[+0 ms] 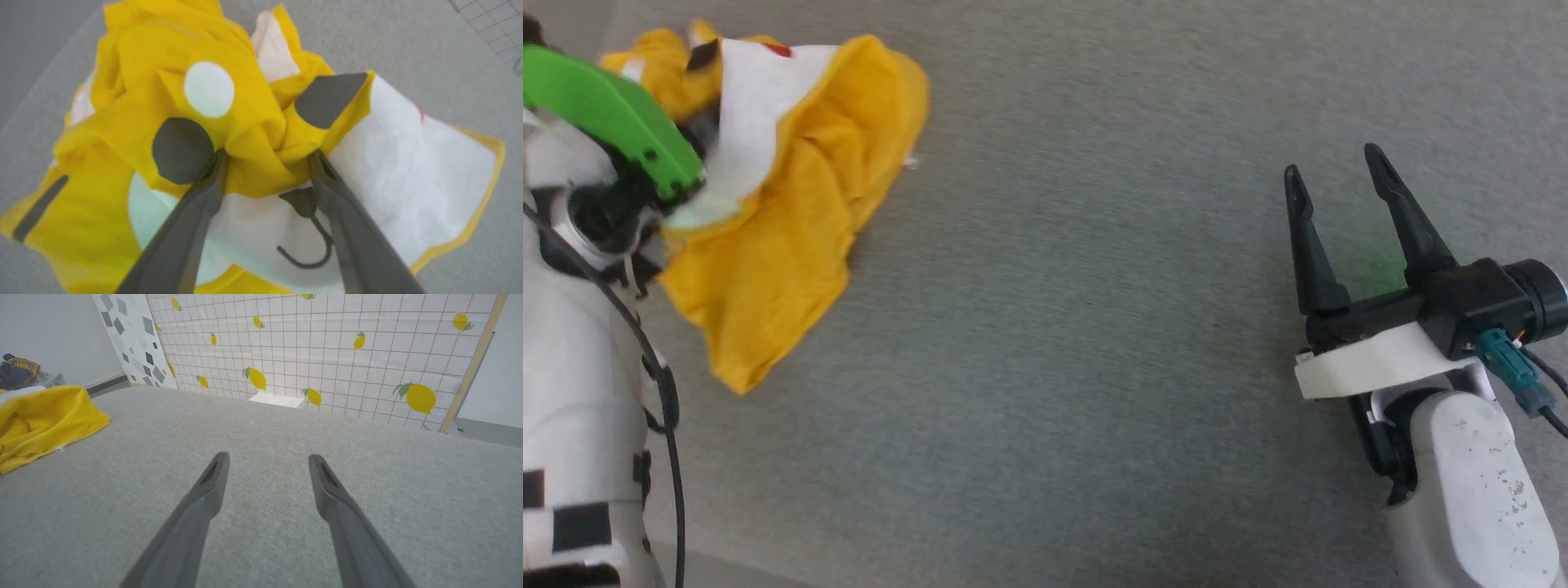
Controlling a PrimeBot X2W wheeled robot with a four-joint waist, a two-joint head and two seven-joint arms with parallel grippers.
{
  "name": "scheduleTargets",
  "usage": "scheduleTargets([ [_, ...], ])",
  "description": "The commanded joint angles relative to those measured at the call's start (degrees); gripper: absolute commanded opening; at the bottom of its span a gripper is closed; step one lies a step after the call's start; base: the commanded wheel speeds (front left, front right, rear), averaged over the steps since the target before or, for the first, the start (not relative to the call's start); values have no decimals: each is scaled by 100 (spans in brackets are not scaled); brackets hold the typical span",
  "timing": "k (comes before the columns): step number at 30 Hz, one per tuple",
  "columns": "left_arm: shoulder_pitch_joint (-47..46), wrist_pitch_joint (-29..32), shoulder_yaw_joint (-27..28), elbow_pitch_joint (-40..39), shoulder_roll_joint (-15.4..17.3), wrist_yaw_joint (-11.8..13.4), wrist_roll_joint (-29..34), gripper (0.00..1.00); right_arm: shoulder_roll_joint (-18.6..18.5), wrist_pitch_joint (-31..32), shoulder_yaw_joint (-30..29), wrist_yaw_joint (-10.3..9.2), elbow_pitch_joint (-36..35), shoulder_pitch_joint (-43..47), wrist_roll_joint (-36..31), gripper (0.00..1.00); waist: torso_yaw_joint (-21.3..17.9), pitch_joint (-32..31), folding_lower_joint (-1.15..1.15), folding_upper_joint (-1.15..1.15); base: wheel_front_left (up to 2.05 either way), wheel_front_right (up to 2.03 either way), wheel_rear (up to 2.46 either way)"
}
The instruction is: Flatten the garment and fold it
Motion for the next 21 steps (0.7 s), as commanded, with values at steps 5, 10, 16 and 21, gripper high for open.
scheduleTargets([
  [5,623,587,23,-153,-31,251,-236,94,-4,-111,-55,-9,155,-119,78,100,-623,457,-1,0,0,0,0],
  [10,1009,415,15,-392,134,175,-120,0,-4,-182,-31,-9,316,-104,130,100,-589,15,-1,0,0,0,0],
  [16,902,-1649,172,-587,472,130,678,0,-4,-267,-138,-9,569,167,235,100,-547,-900,-1,0,0,0,0],
  [21,566,-3151,20,-635,613,-48,1255,0,-4,-312,-248,-9,689,471,369,100,-628,-1661,-1,0,0,0,0],
])
